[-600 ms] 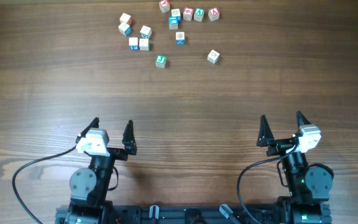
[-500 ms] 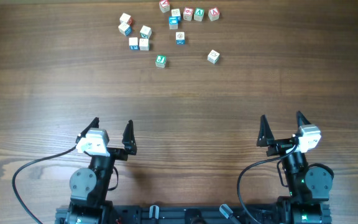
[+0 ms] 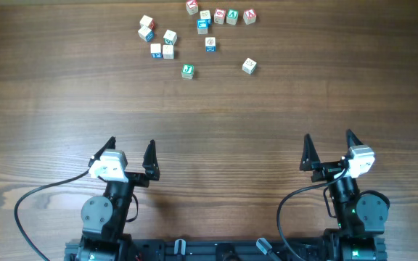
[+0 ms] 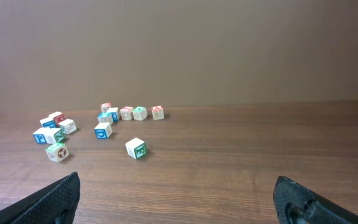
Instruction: Form a horizontal line
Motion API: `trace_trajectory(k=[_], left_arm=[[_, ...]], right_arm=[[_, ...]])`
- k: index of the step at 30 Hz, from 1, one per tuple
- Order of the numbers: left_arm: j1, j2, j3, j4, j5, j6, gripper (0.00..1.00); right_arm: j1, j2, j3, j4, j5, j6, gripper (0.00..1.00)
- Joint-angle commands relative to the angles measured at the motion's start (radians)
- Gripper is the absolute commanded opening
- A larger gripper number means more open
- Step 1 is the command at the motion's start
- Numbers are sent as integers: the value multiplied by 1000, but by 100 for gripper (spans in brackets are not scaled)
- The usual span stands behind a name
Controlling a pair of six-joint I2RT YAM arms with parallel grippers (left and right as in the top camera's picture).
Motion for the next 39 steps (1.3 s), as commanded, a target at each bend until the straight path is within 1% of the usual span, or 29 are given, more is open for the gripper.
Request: trace_trajectory(k=[1, 36, 39], left_arm=[[-7, -7, -6, 0, 5, 19, 100], [-7, -7, -6, 18, -2, 19, 100], [-7, -7, -6, 27, 24, 19, 100]], right_arm=[[-7, -10, -1, 3, 17, 17, 100], [-7, -10, -1, 3, 17, 17, 100], [-7, -10, -1, 3, 17, 17, 100]])
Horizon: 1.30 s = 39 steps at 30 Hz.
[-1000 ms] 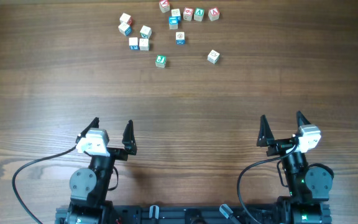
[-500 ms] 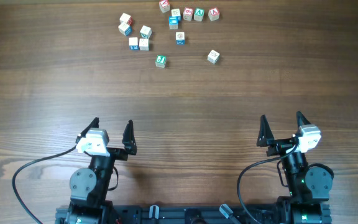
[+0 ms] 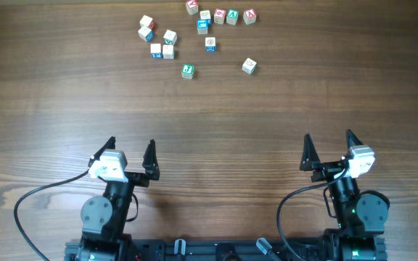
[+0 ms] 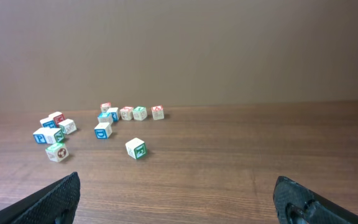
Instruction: Form a horizontal line
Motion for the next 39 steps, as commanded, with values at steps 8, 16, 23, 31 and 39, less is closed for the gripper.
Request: trace_trajectory(k=[8, 16, 23, 31, 39], left_arm=[[-7, -7, 39, -8, 61, 19, 100], [-7, 79, 246, -73, 87, 8, 100], [-8, 336, 464, -98, 151, 8, 100], [-7, 757, 966, -426, 149, 28, 100], [-8, 1101, 1373, -615, 147, 50, 100]], right_arm=[[-7, -10, -1, 3, 17, 17, 100], [-7, -7, -1, 3, 17, 18, 100], [-7, -6, -1, 3, 17, 17, 100], [-7, -6, -1, 3, 17, 18, 100], [-7, -6, -1, 3, 17, 17, 100]])
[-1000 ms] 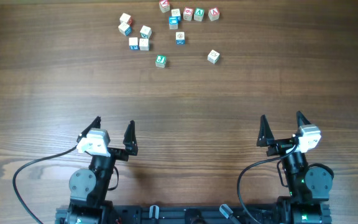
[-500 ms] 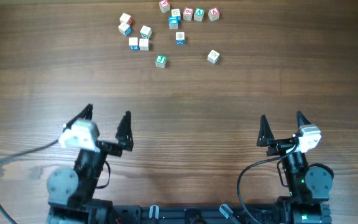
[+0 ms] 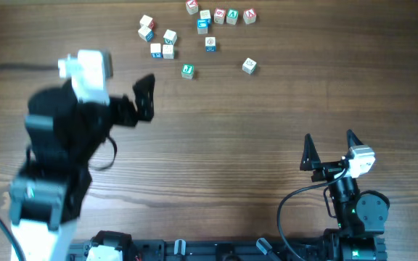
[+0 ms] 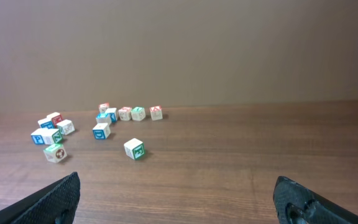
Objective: Form a horizontal line
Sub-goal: 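Reach the left gripper forward to a white block near the cluster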
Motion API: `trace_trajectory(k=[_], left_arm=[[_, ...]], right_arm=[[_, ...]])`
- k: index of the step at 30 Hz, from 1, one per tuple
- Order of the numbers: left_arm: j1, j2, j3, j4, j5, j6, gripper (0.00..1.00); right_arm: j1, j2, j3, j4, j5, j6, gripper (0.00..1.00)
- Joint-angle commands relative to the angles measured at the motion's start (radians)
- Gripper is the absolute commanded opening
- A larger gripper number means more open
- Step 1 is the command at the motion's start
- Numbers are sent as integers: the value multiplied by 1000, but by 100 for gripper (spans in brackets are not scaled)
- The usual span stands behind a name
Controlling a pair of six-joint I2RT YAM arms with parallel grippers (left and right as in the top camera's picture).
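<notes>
Several small lettered cubes lie at the far side of the table. A short row (image 3: 226, 15) of them runs along the far edge, also in the right wrist view as the row (image 4: 138, 113). A loose cluster (image 3: 158, 40) lies left of it. Single cubes sit nearer: a green one (image 3: 187, 70), a white one (image 3: 249, 66) and one blue-marked (image 3: 210, 43). My left gripper (image 3: 116, 72) is raised and reaches toward the cluster; one finger (image 3: 145, 93) shows and stands wide, so it is open and holds nothing. My right gripper (image 3: 329, 141) (image 4: 176, 199) rests open near the front edge.
The wooden table (image 3: 267, 109) stretches bare between the cubes and the right arm. The left arm's body (image 3: 56, 152) covers much of the left side in the overhead view. A plain wall (image 4: 179, 50) stands behind the cubes.
My left arm has left its rest spot at the front edge and now hangs raised over the left-middle of the table, close to the cubes. The right arm and the cubes have not moved.
At both earlier moments the two arms rested at the front edge with open grippers, and the cubes lay scattered at the far side. Now only the left arm has moved, out toward the cluster. No cube has changed place.
</notes>
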Motion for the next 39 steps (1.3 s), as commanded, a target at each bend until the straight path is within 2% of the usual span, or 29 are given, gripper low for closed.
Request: trace_trajectory(k=[1, 7, 12, 19, 25, 30, 39], left_arm=[[-3, 191, 222, -50, 12, 55, 100], [-4, 486, 493, -121, 8, 102, 100], [-4, 681, 595, -101, 8, 102, 100], [-4, 902, 607, -40, 47, 196, 100], [-3, 1045, 607, 1, 84, 366, 100], [-3, 1109, 607, 1, 80, 368, 100], [1, 1204, 606, 217, 79, 368, 100]], right_arm=[[-7, -6, -1, 3, 10, 17, 100], [-7, -6, -1, 3, 10, 17, 100], [-7, -6, -1, 3, 10, 17, 100], [-7, -6, -1, 2, 10, 17, 100], [-7, -6, -1, 3, 10, 17, 100], [-7, -6, -1, 3, 10, 17, 100], [-7, -6, -1, 3, 10, 17, 100]])
